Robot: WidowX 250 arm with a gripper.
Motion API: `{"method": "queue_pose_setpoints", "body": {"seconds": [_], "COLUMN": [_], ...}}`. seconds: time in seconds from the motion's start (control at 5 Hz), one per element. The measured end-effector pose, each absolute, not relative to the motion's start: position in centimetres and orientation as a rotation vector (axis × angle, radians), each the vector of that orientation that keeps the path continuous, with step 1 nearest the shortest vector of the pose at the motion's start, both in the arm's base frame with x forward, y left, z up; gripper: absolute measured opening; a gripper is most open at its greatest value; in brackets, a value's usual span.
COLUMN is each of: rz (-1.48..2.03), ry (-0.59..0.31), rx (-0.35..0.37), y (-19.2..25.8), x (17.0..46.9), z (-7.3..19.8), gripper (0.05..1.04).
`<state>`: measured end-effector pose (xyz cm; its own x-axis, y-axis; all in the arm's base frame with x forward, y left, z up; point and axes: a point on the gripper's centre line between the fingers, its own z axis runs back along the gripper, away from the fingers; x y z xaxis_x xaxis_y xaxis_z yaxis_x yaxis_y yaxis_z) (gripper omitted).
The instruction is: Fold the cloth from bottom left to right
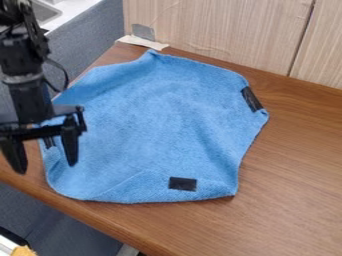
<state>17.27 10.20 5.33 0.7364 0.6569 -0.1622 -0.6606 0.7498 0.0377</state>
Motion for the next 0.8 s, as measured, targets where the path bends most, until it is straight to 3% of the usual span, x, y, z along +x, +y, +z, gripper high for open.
{"method": "queue_pose_setpoints", "body": {"seconds": [0.2,0.4,0.8], "rz": [0.729,0.734,0.733], "ry": [0.105,0.103,0.096], "rx": [-0.027,-0.002,0.002], "y": [10.03,10.36,10.49], "x": [17.30,17.09,17.18], "z": [4.02,3.05,3.07], "gripper": [0.969,0.837,0.287]}}
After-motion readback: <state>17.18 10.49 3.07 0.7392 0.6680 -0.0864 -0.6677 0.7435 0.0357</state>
